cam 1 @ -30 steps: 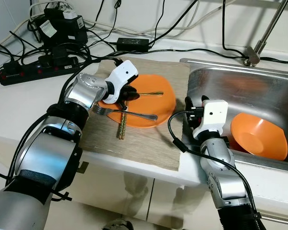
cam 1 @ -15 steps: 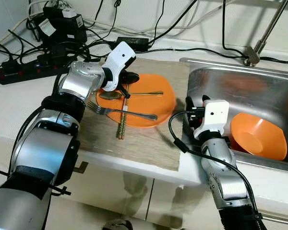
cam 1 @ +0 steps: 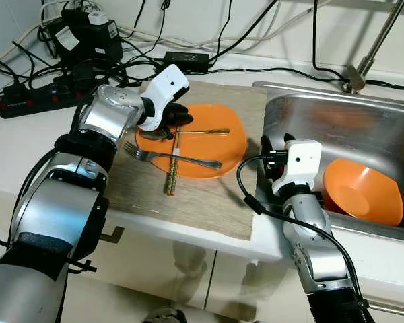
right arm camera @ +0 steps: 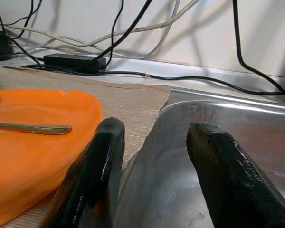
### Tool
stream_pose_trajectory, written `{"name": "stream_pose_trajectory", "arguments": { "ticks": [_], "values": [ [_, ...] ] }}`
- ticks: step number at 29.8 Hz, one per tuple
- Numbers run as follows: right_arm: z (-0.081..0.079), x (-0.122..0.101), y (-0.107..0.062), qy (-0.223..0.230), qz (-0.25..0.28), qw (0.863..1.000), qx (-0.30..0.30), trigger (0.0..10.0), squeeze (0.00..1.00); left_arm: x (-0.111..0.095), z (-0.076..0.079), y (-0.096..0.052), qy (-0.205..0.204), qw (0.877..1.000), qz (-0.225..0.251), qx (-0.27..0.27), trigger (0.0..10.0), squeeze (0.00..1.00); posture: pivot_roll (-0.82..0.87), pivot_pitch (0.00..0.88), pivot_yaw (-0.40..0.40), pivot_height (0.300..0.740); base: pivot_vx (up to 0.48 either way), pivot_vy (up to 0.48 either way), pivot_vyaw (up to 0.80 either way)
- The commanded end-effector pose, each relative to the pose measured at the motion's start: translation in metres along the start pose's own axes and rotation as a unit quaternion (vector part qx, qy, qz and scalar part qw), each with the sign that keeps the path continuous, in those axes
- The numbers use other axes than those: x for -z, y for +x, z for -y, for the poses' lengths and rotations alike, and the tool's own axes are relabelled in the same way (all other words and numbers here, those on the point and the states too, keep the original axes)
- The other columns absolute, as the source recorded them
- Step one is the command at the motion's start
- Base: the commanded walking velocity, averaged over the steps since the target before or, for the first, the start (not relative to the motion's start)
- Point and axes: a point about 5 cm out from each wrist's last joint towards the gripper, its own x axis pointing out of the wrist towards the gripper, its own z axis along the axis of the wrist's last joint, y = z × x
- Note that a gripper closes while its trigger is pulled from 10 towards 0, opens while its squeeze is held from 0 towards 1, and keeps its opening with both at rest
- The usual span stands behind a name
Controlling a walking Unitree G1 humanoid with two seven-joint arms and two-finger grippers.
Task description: Kitchen organization
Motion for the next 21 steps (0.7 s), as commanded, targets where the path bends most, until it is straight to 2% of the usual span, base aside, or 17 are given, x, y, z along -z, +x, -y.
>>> {"name": "stream_pose_trajectory", "arguments": {
  "ticks": [1,16,17,18,21],
  "values": [
    [0.002,-0.002,0.001,0.0,0.0,1.0,0.002,10.0,0.0,-0.002,0.001,-0.001,0.013,1.0,-0.002,0.006,10.0,1.0,0.03,0.0,0.012,0.74,0.0,0.0,0.0],
    [0.001,-0.002,0.001,0.0,-0.001,1.0,0.001,10.0,0.0,0.013,0.006,0.004,0.024,0.999,-0.033,0.02,10.0,1.0,0.03,0.006,0.01,0.74,0.0,0.0,0.0],
    [0.001,-0.002,0.001,0.0,-0.001,1.0,0.001,10.0,0.0,0.014,0.006,0.004,0.025,0.999,-0.036,0.017,10.0,0.87,0.03,0.006,0.01,0.74,0.0,0.0,0.0],
    [0.001,-0.002,0.001,0.0,-0.001,1.0,0.002,10.0,0.0,0.015,0.007,0.006,0.026,0.999,-0.04,0.015,10.0,0.0,0.03,0.007,0.011,0.74,0.0,0.0,0.0],
    [0.001,-0.003,0.001,0.0,0.0,1.0,0.002,10.0,0.0,0.016,0.007,0.007,0.028,0.999,-0.042,0.015,10.0,0.0,0.02,0.007,0.012,0.74,0.0,0.0,0.0]
  ]
}}
